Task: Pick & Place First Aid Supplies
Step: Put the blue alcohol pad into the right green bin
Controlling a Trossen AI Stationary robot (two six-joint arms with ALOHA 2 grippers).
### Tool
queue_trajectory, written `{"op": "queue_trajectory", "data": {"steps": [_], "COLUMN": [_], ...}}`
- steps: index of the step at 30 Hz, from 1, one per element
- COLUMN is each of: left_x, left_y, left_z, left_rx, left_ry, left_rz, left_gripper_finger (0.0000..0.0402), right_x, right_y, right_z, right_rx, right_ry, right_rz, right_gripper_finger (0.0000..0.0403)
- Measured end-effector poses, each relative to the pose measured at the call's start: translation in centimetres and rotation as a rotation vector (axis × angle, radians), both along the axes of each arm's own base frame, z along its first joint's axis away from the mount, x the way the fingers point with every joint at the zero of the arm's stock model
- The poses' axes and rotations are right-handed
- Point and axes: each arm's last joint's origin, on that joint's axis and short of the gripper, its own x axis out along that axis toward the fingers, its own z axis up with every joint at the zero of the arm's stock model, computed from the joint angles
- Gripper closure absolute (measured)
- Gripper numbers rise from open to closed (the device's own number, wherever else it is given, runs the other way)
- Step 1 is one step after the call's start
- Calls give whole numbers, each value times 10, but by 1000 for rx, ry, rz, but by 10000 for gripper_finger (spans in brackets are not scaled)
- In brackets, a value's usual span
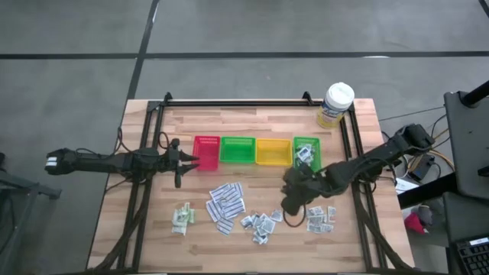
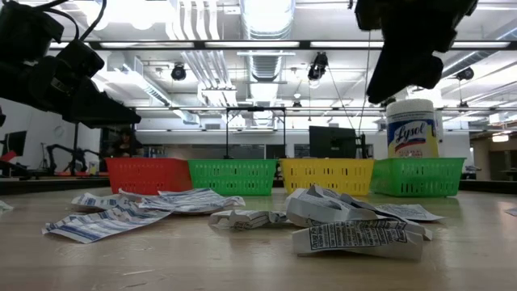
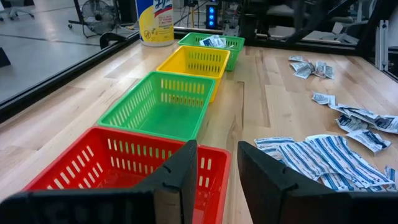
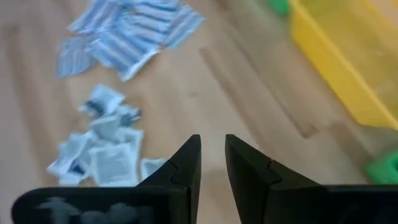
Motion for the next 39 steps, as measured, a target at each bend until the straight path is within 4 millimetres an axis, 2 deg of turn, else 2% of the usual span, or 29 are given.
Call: {"op": "queue_trajectory", "data": {"steps": [11,18,23,28,35,39], "left_x": [0,0,0,0,0,0], "left_y": [0,0,0,0,0,0], "left_z": [0,0,0,0,-1,-1], "left_rx": [0,0,0,0,0,0], "left_ry": [0,0,1,1,8,9], "left_rz": [0,0,0,0,0,0], "left_gripper_finger": [289,289,289,289,289,289], "right_x": [-6,-7,6,22,45,55], "right_y": [22,27,35,46,58,62], "right_z": [-2,-4,-17,-36,-42,-49], "right_rx": [-75,-78,-76,-89,-176,-212], "right_ry": [15,11,3,98,186,303], "right_rz": [382,417,470,602,745,786], "right_gripper_finger": [337,337,326,299,278,275]}}
